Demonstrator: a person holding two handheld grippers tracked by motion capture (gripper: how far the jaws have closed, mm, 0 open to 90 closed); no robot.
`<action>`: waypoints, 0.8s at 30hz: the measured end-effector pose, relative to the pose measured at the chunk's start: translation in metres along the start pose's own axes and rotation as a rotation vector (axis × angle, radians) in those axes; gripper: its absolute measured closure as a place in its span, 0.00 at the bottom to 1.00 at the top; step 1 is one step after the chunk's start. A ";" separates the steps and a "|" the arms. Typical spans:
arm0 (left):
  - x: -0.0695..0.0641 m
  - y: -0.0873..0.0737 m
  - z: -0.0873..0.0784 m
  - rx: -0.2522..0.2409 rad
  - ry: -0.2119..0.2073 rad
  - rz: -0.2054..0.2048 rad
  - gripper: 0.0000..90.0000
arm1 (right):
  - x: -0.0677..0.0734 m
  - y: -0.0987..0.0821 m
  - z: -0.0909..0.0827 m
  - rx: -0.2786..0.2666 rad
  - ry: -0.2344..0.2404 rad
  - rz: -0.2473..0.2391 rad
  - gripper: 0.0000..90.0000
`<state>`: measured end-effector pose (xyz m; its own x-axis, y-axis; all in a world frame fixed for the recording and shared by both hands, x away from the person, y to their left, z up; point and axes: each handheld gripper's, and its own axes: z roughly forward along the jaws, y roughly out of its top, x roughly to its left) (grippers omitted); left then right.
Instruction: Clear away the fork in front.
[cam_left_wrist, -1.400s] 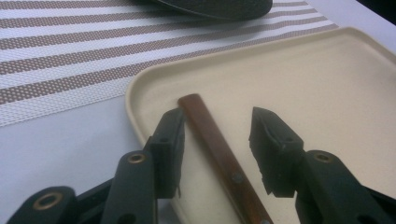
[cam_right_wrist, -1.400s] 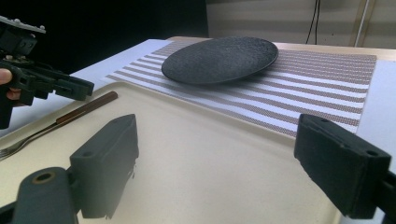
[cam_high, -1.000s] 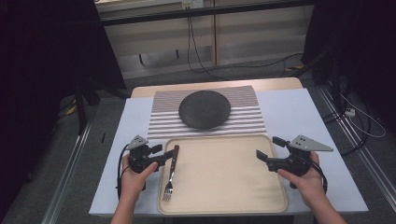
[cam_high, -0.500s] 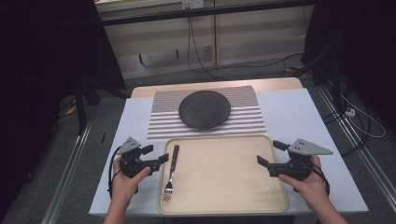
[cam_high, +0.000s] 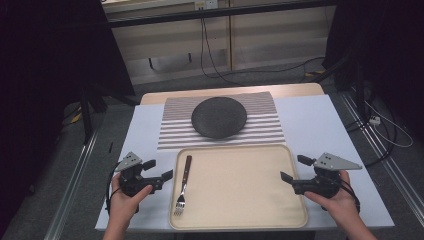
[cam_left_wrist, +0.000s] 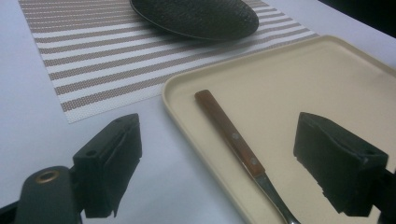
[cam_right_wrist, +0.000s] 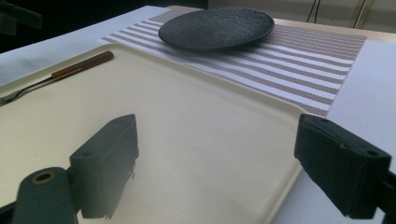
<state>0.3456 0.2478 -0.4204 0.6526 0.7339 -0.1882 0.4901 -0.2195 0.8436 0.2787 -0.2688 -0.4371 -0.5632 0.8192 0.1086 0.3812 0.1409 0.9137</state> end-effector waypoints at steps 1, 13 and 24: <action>0.000 0.000 -0.001 0.002 -0.001 -0.001 0.17 | 0.000 0.000 -0.001 -0.001 -0.001 0.001 0.15; 0.004 -0.005 -0.010 0.012 0.010 0.017 0.14 | -0.005 -0.004 -0.008 0.005 -0.013 -0.008 0.15; 0.009 -0.011 -0.015 -0.001 0.014 0.016 0.13 | -0.009 -0.009 -0.015 0.002 -0.024 -0.012 0.15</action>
<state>0.3377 0.2660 -0.4237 0.6526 0.7389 -0.1675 0.4789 -0.2310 0.8469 0.2691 -0.2856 -0.4402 -0.5501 0.8304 0.0887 0.3763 0.1516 0.9140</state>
